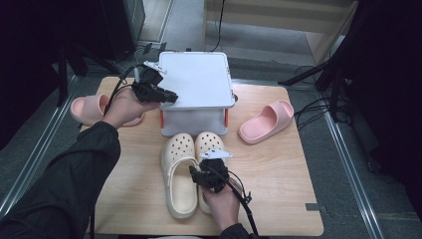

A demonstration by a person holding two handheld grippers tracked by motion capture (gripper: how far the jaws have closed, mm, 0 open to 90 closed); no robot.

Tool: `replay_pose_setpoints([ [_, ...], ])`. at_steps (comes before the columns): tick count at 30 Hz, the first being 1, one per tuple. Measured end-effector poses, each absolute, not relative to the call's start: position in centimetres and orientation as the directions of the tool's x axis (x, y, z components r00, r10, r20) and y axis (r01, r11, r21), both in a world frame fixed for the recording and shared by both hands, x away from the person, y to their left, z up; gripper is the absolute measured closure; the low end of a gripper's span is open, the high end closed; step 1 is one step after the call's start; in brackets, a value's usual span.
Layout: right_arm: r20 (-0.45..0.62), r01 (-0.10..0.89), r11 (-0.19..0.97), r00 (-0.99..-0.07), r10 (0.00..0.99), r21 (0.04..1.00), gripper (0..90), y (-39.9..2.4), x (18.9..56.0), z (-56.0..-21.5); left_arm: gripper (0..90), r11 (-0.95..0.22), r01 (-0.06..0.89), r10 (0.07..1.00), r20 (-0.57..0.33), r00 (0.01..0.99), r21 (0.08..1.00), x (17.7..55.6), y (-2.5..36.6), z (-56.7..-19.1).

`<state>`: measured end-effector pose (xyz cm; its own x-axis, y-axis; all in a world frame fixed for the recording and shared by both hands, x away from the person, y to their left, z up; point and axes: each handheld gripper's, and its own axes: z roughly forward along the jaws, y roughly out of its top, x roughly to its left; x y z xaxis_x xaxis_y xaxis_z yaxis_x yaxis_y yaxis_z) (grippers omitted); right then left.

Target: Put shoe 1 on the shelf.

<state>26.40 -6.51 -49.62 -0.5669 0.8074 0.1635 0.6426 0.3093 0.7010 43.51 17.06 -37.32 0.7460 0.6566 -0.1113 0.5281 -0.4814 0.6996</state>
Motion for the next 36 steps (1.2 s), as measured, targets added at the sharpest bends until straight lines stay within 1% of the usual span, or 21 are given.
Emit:
replay_pose_setpoints([
  [2, 0.18, 0.658, 0.304, -0.561, 0.808, 0.689, 65.3, -6.9, 26.5, -49.4, 79.7, -0.48, 0.53, 0.658, -0.113, 0.744, 0.698, 43.5, 17.0, -37.3],
  [3, 0.192, 0.662, 0.299, -0.563, 0.804, 0.687, 65.9, -7.0, 26.6, -49.4, 79.7, -0.477, 0.536, 0.658, -0.12, 0.743, 0.696, 43.6, 17.1, -37.3],
  [7, 0.122, 0.621, 0.348, -0.586, 0.801, 0.702, 66.2, -6.9, 26.6, -49.0, 80.7, -0.477, 0.543, 0.663, -0.122, 0.739, 0.691, 43.7, 17.0, -37.2],
  [10, 0.136, 0.621, 0.327, -0.58, 0.804, 0.713, 66.2, -7.1, 27.1, -48.5, 80.9, -0.481, 0.546, 0.666, -0.12, 0.737, 0.686, 43.7, 16.9, -37.2],
  [13, 0.154, 0.619, 0.305, -0.575, 0.803, 0.724, 66.2, -7.4, 28.2, -47.8, 80.9, -0.472, 0.556, 0.669, -0.132, 0.731, 0.685, 43.7, 17.0, -37.2],
  [18, 0.126, 0.59, 0.302, -0.573, 0.81, 0.749, 66.1, -7.2, 30.5, -46.4, 83.1, -0.479, 0.552, 0.672, -0.12, 0.731, 0.683, 43.7, 17.0, -37.2],
  [21, 0.111, 0.582, 0.297, -0.563, 0.819, 0.757, 66.1, -7.2, 32.0, -45.9, 83.8, -0.468, 0.564, 0.675, -0.137, 0.725, 0.68, 43.9, 17.0, -37.2],
  [26, 0.095, 0.572, 0.29, -0.549, 0.831, 0.767, 66.0, -6.7, 34.9, -46.1, 84.3, -0.47, 0.559, 0.671, -0.134, 0.729, 0.683, 43.9, 17.1, -37.2],
  [30, 0.099, 0.551, 0.278, -0.557, 0.825, 0.786, 65.9, -6.4, 36.3, -46.2, 84.5, -0.467, 0.562, 0.672, -0.139, 0.727, 0.683, 43.9, 17.1, -37.2],
  [36, 0.094, 0.547, 0.28, -0.558, 0.824, 0.789, 65.8, -5.9, 38.1, -46.4, 84.4, -0.471, 0.56, 0.672, -0.135, 0.729, 0.682, 43.9, 17.1, -37.2],
])
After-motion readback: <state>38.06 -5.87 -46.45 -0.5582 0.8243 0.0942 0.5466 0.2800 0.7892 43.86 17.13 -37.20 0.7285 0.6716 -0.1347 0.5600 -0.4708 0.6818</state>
